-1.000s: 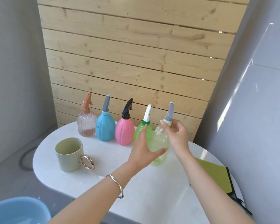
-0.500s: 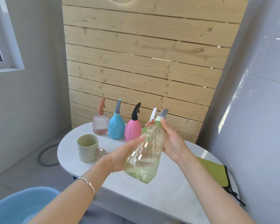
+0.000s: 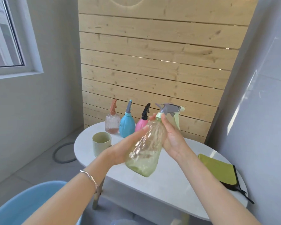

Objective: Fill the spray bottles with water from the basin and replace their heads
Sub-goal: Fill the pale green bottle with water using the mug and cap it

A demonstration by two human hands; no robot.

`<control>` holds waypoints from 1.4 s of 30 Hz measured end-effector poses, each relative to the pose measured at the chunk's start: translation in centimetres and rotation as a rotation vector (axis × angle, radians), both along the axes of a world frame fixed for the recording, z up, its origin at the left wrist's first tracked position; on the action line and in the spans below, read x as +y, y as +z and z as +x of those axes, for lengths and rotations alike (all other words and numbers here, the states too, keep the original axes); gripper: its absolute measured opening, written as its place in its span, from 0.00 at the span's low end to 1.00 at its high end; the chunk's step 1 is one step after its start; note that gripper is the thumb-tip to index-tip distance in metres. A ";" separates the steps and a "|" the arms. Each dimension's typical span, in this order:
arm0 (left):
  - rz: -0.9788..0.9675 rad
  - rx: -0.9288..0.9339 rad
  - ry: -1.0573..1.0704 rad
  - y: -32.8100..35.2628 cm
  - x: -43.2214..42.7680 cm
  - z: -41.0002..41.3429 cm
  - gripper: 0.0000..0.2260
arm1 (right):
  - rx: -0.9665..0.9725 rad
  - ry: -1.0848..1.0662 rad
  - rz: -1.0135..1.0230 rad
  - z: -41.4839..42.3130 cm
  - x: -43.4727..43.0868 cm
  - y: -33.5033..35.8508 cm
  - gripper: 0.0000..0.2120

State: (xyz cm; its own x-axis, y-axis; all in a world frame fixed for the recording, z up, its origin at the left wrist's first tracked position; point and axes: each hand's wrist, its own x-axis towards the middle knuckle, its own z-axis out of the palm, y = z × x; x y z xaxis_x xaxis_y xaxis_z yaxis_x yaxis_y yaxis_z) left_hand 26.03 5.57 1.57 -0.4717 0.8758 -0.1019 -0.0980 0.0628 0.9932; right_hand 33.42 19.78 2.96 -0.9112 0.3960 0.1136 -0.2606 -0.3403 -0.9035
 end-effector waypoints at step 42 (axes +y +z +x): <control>-0.263 0.504 0.403 -10.2 -3.3 -4.5 0.33 | -0.633 -0.434 1.110 -5.4 4.9 -12.9 0.17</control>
